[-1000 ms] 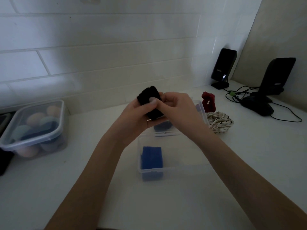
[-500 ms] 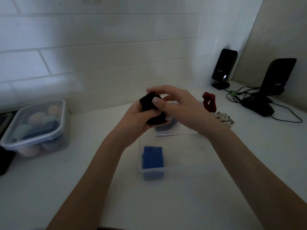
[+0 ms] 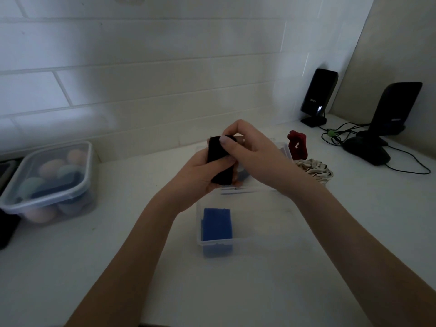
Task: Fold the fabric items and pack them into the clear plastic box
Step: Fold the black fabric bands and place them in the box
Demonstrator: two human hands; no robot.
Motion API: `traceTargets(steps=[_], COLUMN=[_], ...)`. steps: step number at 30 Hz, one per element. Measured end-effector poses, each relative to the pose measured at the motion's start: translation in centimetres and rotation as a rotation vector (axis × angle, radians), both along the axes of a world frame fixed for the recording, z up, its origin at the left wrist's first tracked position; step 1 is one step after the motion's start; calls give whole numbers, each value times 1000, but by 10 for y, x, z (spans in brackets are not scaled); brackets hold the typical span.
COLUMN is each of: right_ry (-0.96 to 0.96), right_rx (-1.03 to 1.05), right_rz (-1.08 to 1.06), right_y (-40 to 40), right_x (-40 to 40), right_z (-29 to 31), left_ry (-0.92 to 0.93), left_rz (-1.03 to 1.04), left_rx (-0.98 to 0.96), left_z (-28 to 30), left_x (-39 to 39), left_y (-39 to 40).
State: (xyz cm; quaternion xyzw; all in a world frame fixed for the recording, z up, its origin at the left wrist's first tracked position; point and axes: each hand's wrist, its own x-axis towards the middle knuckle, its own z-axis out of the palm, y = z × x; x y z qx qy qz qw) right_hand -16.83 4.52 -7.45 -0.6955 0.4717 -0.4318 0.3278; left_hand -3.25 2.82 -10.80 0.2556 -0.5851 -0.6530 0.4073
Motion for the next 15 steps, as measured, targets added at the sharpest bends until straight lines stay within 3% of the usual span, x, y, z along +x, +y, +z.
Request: traceTargets(steps=[6,11,15], right_ry=[93,-62,-230], right_rx=[-47,-10,26], right_rz=[87,26,44], right_y=[1,-2,-3], right_x=[-6,-5,-9], right_z=[5,1,5], left_ry=[-122,-240,62], left_rz=[5,-41,-126], left_rx=[-78,-197,113], left_z=[2,4,9], left_x=[1,4,5], left_y=[1,2,-1])
